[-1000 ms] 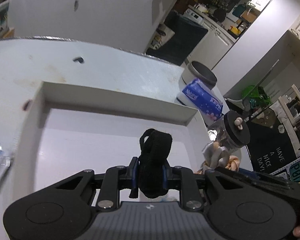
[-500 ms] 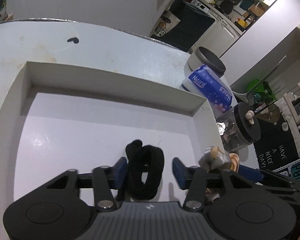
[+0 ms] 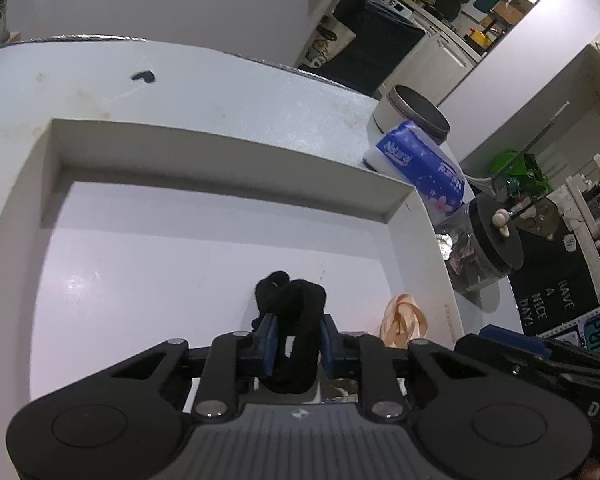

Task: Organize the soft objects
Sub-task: 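Open the left tool over the tray while the right tool releases the bow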

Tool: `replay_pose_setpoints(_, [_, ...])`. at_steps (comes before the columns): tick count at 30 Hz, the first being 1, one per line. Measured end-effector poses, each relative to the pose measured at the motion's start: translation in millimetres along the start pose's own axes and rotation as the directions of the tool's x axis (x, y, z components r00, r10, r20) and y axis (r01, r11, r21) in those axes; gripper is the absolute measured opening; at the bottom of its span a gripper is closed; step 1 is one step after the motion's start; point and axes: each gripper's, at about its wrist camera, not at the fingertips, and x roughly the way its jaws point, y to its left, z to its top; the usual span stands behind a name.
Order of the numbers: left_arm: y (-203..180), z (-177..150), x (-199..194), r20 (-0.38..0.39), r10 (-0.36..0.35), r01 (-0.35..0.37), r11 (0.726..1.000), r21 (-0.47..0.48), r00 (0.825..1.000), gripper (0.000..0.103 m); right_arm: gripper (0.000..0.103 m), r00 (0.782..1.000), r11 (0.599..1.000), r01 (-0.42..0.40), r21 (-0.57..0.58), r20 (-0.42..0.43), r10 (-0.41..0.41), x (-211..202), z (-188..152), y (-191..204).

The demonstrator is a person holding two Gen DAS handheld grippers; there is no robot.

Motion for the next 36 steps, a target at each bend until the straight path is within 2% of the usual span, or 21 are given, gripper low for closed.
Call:
replay_pose_setpoints(5, [-8,-2,4,-0.018,-0.025,0.026,0.999,0.03,1.0,0.02,0.063,1.0,1.0,0.004,-0.007,-0.004,-0.004,-4,-4,4])
replay_pose_setpoints(8, [-13,-5,-3,-0.001,-0.008,0.008,0.999,0.052,1.0,0.027,0.062,1.0,1.0,0.009,-0.004,0.002,-0.009,-7,-6,5])
replay_pose_setpoints(10, [-15,-6,-9,0.011,-0.005,0.005,0.998,0.059,1.0,0.04,0.062,1.0,1.0,0.014,-0.005,0.007,-0.014,-10,-8,5])
replay_pose_setpoints(11, [-16,-6,-12,0.019,-0.001,0.0,0.998,0.066,1.0,0.042,0.063,1.0,1.0,0.018,-0.006,0.011,-0.018,-12,-9,5])
replay_pose_setpoints(15, [-22,-9,-29,0.052,0.019,-0.024,0.995,0.095,0.998,0.061,0.063,0.999,0.999,0.031,-0.01,0.031,-0.031,-21,-12,6])
replay_pose_setpoints(19, [-24,-15,-48,0.086,0.039,-0.049,0.993,0.108,0.996,0.078,0.067,0.997,0.999,0.046,-0.014,0.056,-0.045,-32,-17,8])
replay_pose_setpoints(28, [-24,-34,-82,0.137,0.077,-0.093,0.989,0.117,0.988,0.101,0.081,0.991,0.997,0.079,-0.024,0.111,-0.076,-57,-31,12])
replay_pose_setpoints(36, [-22,-53,-106,0.182,0.098,-0.122,0.984,0.126,0.978,0.103,0.096,0.983,0.995,0.093,-0.046,0.161,-0.084,-78,-42,22])
